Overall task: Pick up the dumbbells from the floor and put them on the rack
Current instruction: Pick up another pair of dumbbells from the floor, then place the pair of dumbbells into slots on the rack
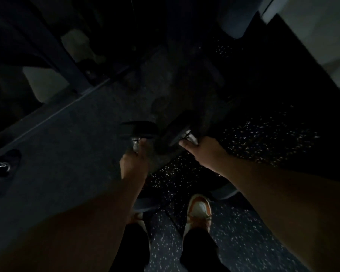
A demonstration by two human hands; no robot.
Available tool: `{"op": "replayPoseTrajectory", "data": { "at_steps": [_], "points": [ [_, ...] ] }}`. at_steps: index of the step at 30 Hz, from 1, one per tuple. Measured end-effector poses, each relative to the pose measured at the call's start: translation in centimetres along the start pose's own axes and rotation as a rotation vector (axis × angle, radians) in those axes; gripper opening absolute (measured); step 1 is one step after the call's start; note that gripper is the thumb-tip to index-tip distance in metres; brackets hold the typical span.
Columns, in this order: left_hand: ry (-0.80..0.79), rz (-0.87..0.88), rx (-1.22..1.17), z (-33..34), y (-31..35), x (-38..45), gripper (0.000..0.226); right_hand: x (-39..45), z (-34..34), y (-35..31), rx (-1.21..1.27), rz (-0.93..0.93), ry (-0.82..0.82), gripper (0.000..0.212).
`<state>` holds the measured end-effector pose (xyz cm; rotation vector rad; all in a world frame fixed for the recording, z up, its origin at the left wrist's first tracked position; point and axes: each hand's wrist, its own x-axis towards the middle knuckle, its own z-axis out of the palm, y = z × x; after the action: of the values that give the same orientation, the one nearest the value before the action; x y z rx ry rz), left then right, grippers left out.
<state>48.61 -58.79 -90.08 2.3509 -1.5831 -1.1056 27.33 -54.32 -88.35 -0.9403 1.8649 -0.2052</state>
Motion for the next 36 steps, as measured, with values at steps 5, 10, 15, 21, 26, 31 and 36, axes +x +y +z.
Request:
{"op": "replayPoseTrajectory", "data": {
  "at_steps": [5, 10, 15, 21, 26, 31, 36],
  "points": [
    [0.043, 0.049, -0.028, -7.3, 8.7, -5.5, 0.078, -8.6, -7.4, -4.5, 0.139, 0.069, 0.136, 0.055],
    [-0.033, 0.098, -0.102, -15.1, 16.1, -13.9, 0.086, -20.0, -15.1, -8.4, 0.335, 0.116, 0.242, 0.052],
    [-0.155, 0.123, -0.292, -21.6, 21.5, -23.1, 0.078, -31.1, -19.9, -10.0, 0.614, 0.194, 0.328, 0.047],
    [-0.325, 0.255, -0.327, -24.6, 25.1, -31.2, 0.076, -41.9, -23.0, -9.4, 0.734, 0.246, 0.56, 0.053],
    [-0.472, 0.325, -0.278, -24.9, 27.5, -37.2, 0.078, -50.3, -23.5, -7.1, 0.717, 0.315, 0.743, 0.065],
    [-0.581, 0.458, -0.246, -23.6, 29.1, -44.7, 0.065, -58.5, -22.8, -2.9, 0.756, 0.426, 0.874, 0.063],
    [-0.685, 0.557, -0.183, -20.0, 29.2, -53.1, 0.063, -66.1, -21.3, 3.6, 0.904, 0.511, 0.999, 0.063]
  ]
}}
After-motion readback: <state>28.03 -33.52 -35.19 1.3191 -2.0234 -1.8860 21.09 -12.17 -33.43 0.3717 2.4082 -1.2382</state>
